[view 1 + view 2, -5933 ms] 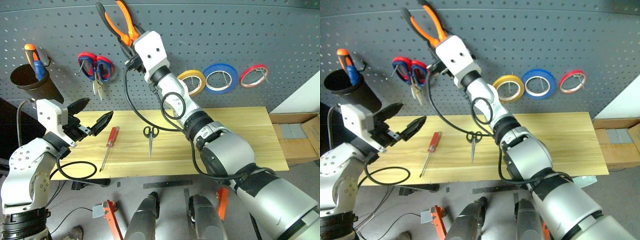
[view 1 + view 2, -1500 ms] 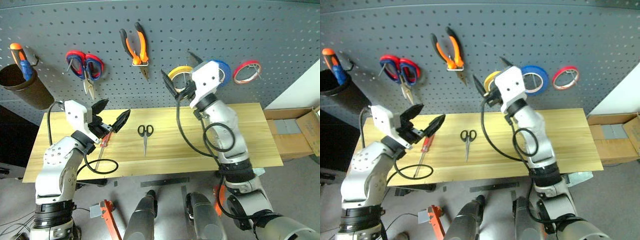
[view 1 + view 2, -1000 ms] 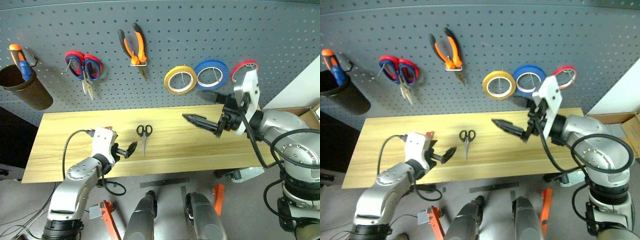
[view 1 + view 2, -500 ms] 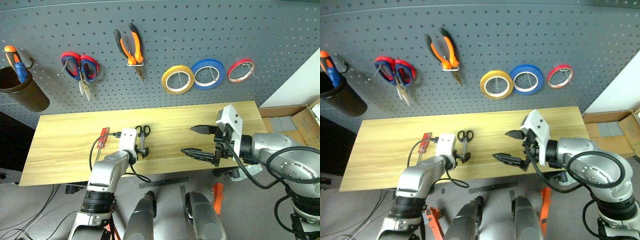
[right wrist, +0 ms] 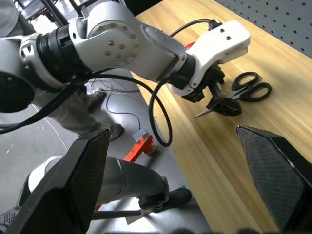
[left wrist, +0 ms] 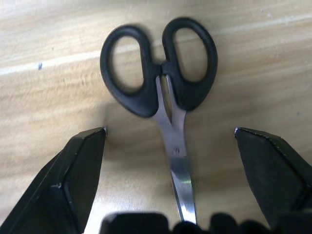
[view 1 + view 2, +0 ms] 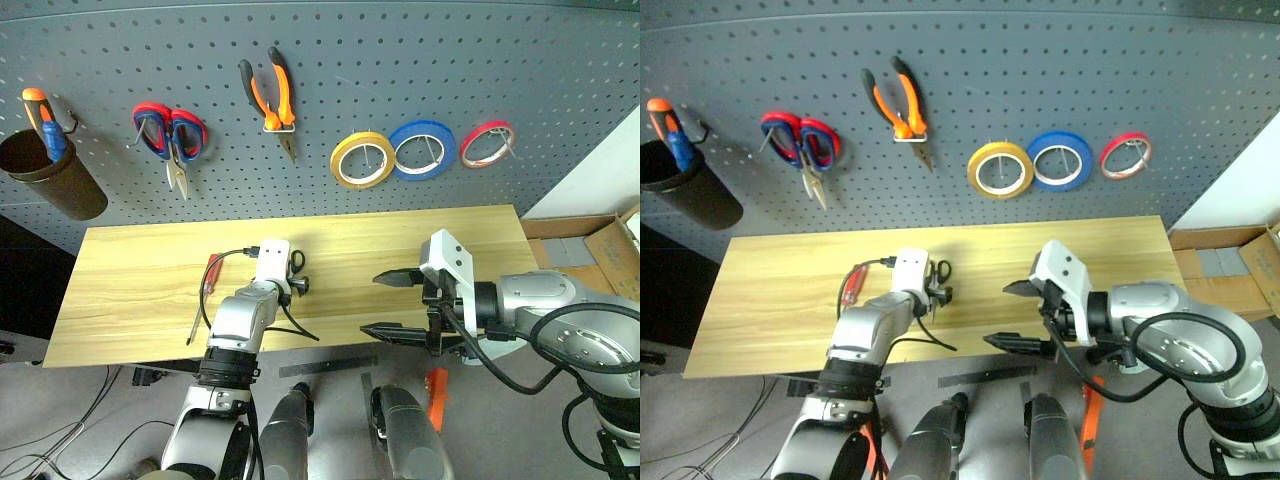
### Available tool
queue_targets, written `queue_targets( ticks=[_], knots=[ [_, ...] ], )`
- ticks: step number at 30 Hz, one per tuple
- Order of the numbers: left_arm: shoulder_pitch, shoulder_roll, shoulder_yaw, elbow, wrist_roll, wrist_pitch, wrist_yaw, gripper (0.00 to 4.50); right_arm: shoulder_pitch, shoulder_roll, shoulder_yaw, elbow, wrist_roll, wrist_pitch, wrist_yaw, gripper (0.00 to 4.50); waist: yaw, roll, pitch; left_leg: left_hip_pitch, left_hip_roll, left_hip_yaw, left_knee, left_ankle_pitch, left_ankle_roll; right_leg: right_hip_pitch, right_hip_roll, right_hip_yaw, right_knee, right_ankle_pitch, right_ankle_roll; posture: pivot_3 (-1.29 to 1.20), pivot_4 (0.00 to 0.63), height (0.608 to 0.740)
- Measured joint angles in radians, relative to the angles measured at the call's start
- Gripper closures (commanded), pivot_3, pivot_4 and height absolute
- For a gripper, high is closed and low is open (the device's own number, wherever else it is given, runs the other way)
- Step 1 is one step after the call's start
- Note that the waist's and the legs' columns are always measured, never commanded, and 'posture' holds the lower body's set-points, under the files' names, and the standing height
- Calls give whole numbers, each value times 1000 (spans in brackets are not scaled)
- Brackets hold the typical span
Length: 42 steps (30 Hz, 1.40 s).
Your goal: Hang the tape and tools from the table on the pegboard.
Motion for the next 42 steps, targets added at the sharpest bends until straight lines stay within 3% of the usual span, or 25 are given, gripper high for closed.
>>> queue_targets(
  ticks=[8, 10, 21, 29, 34, 38, 42],
  knots=[
    [7, -10, 47, 9, 8, -28, 20, 3791, -11, -6, 0, 19, -4, -11, 13, 0, 0, 0, 0, 0, 0, 0, 0, 0, 0, 1, 0, 0, -2, 1, 1, -207, 344, 740],
    [17, -9, 59, 6, 8, -39, 20, 4305, -15, -7, 1, 26, -5, -12, 14, 0, 0, 0, 0, 0, 0, 0, 0, 0, 1, 1, 0, 0, -2, 1, 1, -209, 342, 740],
    [164, 39, 83, -112, -17, -129, -84, 4304, -59, -24, 5, 68, -32, -27, 32, 0, -5, 0, 0, 0, 1, 0, -1, -1, 1, 1, 0, 0, -7, 2, 1, -204, 340, 740],
    [376, 203, 77, -434, 12, -350, -200, 4304, -79, -23, 15, 81, -55, -55, 48, 0, 0, 1, 0, -1, 1, -2, -1, -4, 4, 1, -2, 2, -10, 2, 1, -184, 334, 740],
    [482, 227, 75, -586, 28, -498, -236, 4304, -83, -22, 20, 83, -72, -78, 62, 0, 3, 1, 0, -2, 1, -2, -2, -5, 6, 2, -3, 2, -16, 4, 1, -163, 328, 740],
    [562, 236, 155, -726, 66, -578, -203, 4304, -84, -24, 22, 87, -92, -119, 87, 0, 2, 1, 0, -2, 1, -2, -3, -5, 6, 2, -3, 2, -17, 4, 1, -144, 321, 740],
    [536, 245, 249, -848, 76, -594, -173, 4304, -84, -25, 33, 108, -129, -179, 113, 0, 7, 1, 0, -2, 1, -1, -2, -5, 6, 2, -3, 1, -17, 4, 2, -124, 315, 740]
  ],
)
